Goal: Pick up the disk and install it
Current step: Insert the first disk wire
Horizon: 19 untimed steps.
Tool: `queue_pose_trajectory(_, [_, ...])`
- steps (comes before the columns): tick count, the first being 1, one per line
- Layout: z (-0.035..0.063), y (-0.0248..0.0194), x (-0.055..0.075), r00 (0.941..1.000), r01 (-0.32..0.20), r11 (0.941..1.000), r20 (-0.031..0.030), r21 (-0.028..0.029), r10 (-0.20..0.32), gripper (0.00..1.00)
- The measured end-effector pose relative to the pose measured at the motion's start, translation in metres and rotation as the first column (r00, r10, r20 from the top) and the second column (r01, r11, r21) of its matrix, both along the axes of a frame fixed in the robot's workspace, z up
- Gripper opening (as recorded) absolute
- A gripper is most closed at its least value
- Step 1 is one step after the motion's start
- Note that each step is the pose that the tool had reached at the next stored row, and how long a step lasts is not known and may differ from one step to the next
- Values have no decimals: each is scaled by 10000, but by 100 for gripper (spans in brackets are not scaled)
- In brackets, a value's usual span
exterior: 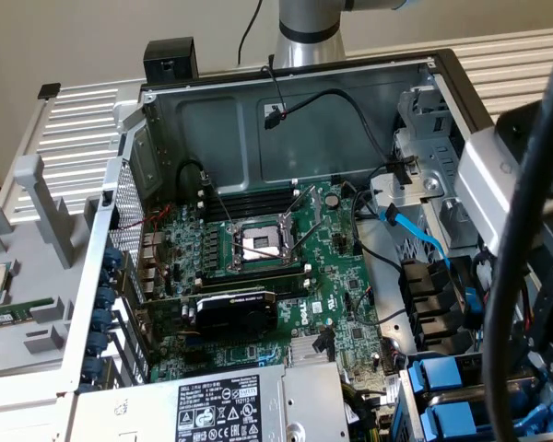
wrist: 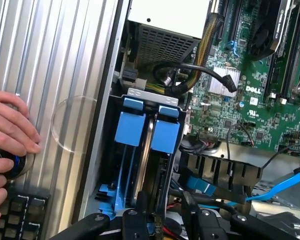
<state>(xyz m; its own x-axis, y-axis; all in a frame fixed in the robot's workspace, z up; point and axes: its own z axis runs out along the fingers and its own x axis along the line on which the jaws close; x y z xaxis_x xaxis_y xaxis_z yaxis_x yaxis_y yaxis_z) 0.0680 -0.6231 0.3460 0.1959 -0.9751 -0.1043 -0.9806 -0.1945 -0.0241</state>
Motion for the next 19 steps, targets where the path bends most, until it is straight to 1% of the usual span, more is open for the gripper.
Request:
queue_pose_trajectory(7, [-4,-74,26,10000,-54,9999,-3,104,54,40])
queue_pose_trajectory(8, [-4,-84,36,10000,-65,9999,-3,137,65,40])
queue_pose_trajectory(11, [-6,-88,37,10000,-74,9998,-2,188,74,40])
queue_pose_trajectory(15, [-15,-95,37,10000,-89,9994,-1,330,89,40])
queue_pose_trajectory(17, [-18,-111,37,10000,-99,9991,0,420,99,40])
queue_pose_trajectory(19, [-21,-122,37,9999,-107,9987,1,492,107,40])
